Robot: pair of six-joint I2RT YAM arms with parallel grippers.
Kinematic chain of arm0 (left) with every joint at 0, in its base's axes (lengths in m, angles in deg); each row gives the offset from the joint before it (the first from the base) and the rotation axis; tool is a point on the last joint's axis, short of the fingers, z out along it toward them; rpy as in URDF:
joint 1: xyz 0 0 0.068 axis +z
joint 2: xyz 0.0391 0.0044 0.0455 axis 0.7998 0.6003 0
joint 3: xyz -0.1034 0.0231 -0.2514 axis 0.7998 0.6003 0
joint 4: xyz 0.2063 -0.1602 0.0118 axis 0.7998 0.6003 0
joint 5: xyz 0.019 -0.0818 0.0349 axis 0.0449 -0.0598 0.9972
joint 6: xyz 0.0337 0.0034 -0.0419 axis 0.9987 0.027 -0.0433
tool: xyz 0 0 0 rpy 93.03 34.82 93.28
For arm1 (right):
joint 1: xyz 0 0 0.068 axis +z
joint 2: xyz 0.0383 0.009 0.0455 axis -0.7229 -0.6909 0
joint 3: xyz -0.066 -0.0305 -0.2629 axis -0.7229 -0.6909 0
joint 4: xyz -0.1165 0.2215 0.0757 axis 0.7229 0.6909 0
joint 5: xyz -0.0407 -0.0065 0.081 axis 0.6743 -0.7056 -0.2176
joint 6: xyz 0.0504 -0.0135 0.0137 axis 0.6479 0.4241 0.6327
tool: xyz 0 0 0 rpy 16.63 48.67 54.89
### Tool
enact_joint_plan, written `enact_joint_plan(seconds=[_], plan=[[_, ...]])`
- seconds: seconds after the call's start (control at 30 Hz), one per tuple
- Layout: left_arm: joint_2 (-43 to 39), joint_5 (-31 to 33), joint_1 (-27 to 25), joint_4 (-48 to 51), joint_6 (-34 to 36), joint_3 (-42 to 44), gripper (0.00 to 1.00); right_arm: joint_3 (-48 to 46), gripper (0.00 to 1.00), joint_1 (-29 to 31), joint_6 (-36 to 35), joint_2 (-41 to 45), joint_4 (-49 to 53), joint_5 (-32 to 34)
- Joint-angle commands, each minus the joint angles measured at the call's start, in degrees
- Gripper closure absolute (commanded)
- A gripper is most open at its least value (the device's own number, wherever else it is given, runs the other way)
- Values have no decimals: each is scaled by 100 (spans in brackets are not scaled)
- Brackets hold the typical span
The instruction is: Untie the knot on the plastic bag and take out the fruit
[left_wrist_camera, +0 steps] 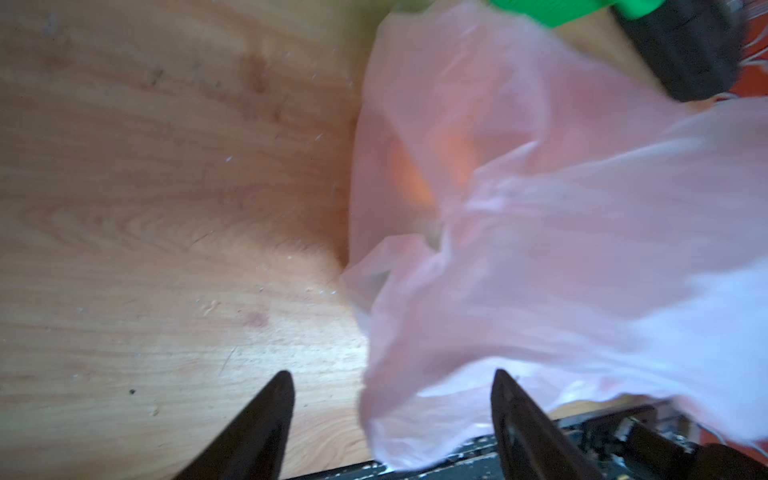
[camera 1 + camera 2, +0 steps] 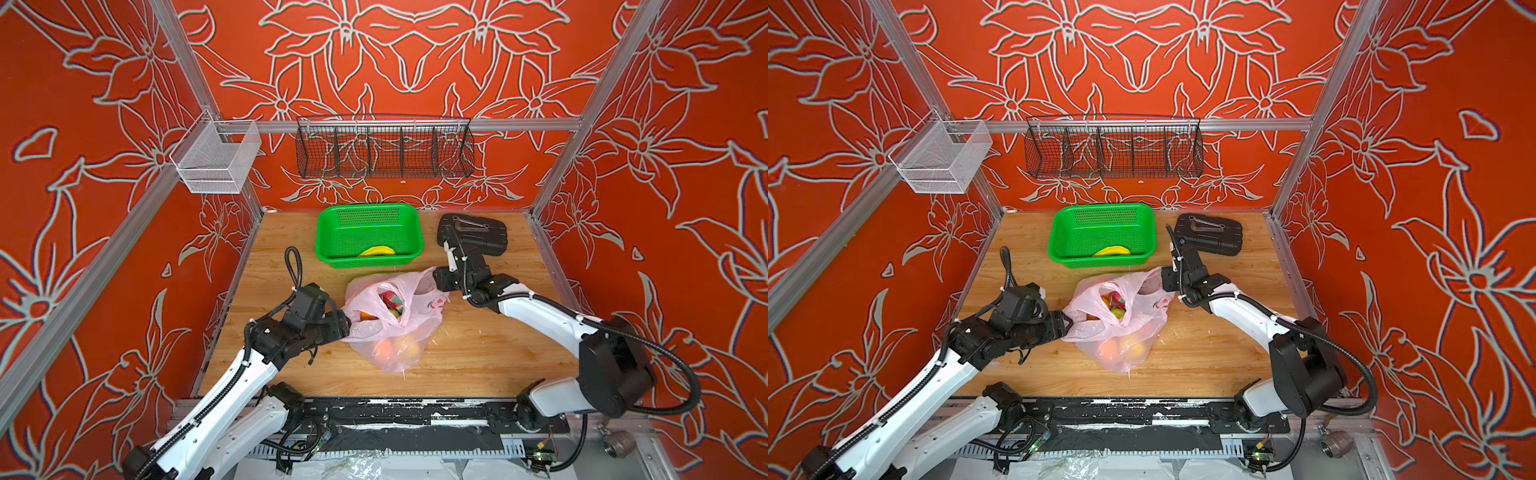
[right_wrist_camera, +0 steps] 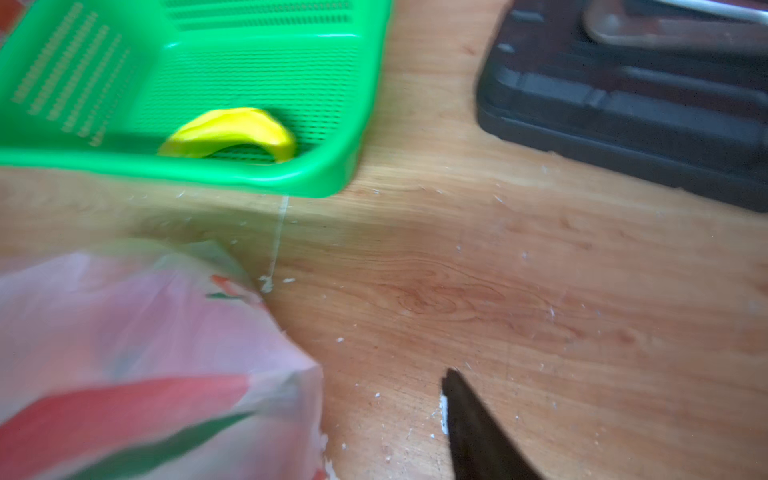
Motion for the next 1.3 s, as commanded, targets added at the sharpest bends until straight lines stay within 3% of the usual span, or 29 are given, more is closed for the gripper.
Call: enact_joint_plan(seconds=[0.0, 0.07, 0.23, 0.47, 0.63, 0.73, 0.83, 0.9, 1.03, 1.07, 1.27], plan=[[148, -2, 25, -468, 1116, -729, 21, 36, 30, 43, 78, 666, -132, -895], [345, -246, 25, -719, 1516, -1083, 20, -38, 25, 79, 213, 969, -170, -1104], [1184, -1687, 3, -1034, 2328, -1777, 19, 91, 22, 241, 251, 1436, 304, -1501], [2100, -1134, -218, -124, 3201, -2480, 16, -168, 27, 632, 572, 1883, 595, -2114], [2396, -605, -241, 150, 3251, -2453, 11, -284, 27, 1163, 543, 1942, 897, -1866], [2664, -816, -236, 69, 3120, -2437, 12, -347, 27, 1309, 648, 1865, 799, -1824], [2865, -794, -230, -90, 2922, -2411, 27, -360, 27, 1420, 694, 1773, 704, -1774], [2920, -785, -226, -242, 2797, -2375, 42, -396, 27, 1478, 684, 1708, 607, -1796], [2979, -1008, -1, -463, 2418, -2384, 95, -509, 23, 1519, 545, 1621, 474, -1527], [2951, -1110, 106, -527, 2314, -2371, 99, -554, 21, 1528, 460, 1622, 417, -1400], [2741, -1925, 572, -1025, 1812, -2199, 100, -759, 8, 1528, -181, 1455, -256, -1391]])
